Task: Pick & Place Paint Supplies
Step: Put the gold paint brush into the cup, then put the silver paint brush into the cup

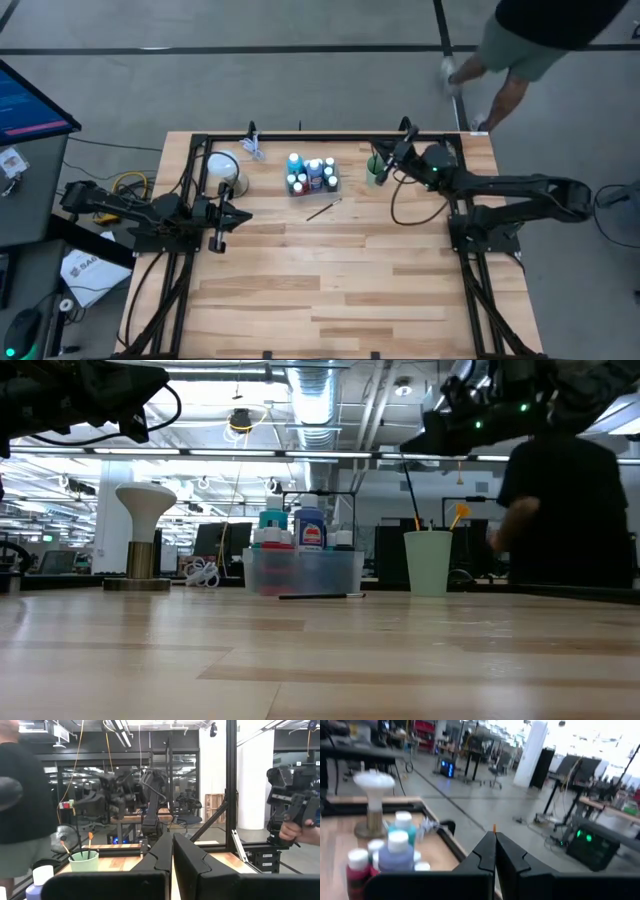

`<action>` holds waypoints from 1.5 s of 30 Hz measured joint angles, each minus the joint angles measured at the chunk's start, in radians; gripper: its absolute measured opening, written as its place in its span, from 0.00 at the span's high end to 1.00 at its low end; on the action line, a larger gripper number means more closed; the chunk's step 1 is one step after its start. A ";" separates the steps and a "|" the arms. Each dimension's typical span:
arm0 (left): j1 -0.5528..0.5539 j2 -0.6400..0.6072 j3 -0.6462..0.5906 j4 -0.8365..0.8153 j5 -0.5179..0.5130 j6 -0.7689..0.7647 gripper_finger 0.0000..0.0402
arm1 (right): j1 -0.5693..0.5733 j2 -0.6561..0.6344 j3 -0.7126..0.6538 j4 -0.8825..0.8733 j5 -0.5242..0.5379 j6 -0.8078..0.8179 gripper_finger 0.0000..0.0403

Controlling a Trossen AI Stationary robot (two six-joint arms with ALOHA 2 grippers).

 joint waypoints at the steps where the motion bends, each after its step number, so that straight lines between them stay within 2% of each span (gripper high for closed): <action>1: 0.000 0.000 0.000 0.000 0.000 0.000 1.00 | -0.007 0.010 -0.005 0.000 0.000 0.004 1.00; 13: 0.000 0.000 0.000 0.000 0.000 0.000 1.00 | -0.033 0.092 -0.007 -0.017 0.006 0.066 0.98; 23: 0.000 0.000 0.000 0.000 0.000 0.000 1.00 | -0.026 0.024 -0.007 -0.066 0.008 0.118 0.75; 26: 0.000 0.000 0.000 0.000 0.000 0.000 1.00 | 0.034 -0.024 0.017 -0.135 0.001 0.132 0.70; 29: 0.000 0.000 0.000 0.000 0.000 0.000 1.00 | 0.137 -0.042 0.065 -0.256 -0.058 0.105 0.68; 33: 0.000 0.000 0.000 0.000 0.000 0.000 1.00 | 0.301 0.007 0.123 -0.443 -0.071 0.084 0.69; 36: 0.000 0.000 0.000 0.000 0.000 0.000 1.00 | 0.398 0.079 0.139 -0.476 -0.073 0.111 0.69; 38: 0.000 0.000 0.000 0.000 0.000 0.000 1.00 | 0.446 0.143 0.142 -0.485 -0.030 0.136 0.70; 41: 0.000 0.000 0.000 0.000 0.000 0.000 1.00 | 0.500 0.257 0.173 -0.485 0.135 0.194 0.71; 43: 0.000 0.000 0.000 0.000 0.000 0.000 1.00 | 0.518 0.331 0.208 -0.487 0.204 0.210 0.76; 45: 0.000 0.000 0.000 0.000 0.000 0.000 1.00 | 0.516 0.402 0.253 -0.491 0.216 0.213 0.87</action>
